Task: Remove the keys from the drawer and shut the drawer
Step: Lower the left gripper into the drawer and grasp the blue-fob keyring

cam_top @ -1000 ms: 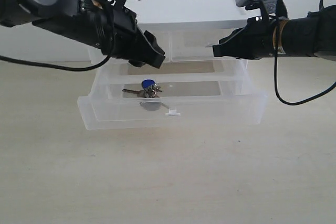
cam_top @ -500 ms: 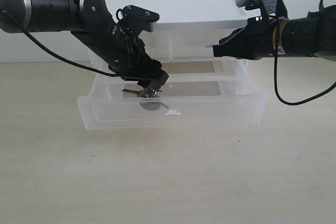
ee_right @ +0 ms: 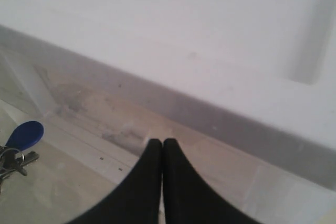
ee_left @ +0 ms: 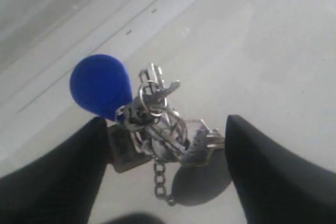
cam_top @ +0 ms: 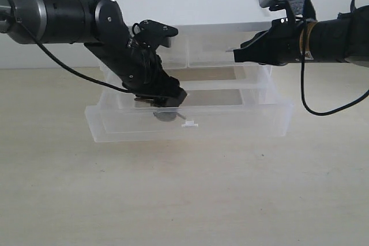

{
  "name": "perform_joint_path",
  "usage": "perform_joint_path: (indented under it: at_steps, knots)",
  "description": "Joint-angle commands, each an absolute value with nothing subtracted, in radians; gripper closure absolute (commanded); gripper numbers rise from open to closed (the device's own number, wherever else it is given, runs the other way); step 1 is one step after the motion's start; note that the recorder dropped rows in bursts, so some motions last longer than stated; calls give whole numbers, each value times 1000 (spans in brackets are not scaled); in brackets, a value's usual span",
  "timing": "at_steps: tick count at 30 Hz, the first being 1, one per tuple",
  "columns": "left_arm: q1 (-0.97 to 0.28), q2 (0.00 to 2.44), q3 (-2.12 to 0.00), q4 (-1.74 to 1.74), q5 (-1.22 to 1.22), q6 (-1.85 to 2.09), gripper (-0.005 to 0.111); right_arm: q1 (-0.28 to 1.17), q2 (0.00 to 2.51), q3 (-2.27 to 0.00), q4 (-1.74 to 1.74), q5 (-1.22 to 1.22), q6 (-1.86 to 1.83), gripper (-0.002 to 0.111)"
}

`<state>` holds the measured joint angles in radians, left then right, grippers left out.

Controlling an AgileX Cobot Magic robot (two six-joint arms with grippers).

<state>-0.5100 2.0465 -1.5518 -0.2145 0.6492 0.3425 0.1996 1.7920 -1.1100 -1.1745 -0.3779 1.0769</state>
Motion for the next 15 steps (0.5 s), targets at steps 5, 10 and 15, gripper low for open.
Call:
perform_joint_path:
  at_steps: [5, 10, 15]
  knots:
    - [-510, 2111, -1559, -188, 629, 373, 51, 199, 1791, -1120, -1162, -373, 1074, 108]
    - [-510, 2102, -1559, -165, 641, 376, 102, 199, 1791, -1120, -1157, -370, 1070, 108]
    - [-510, 2066, -1559, -147, 654, 378, 102, 199, 1791, -1120, -1157, -370, 1070, 108]
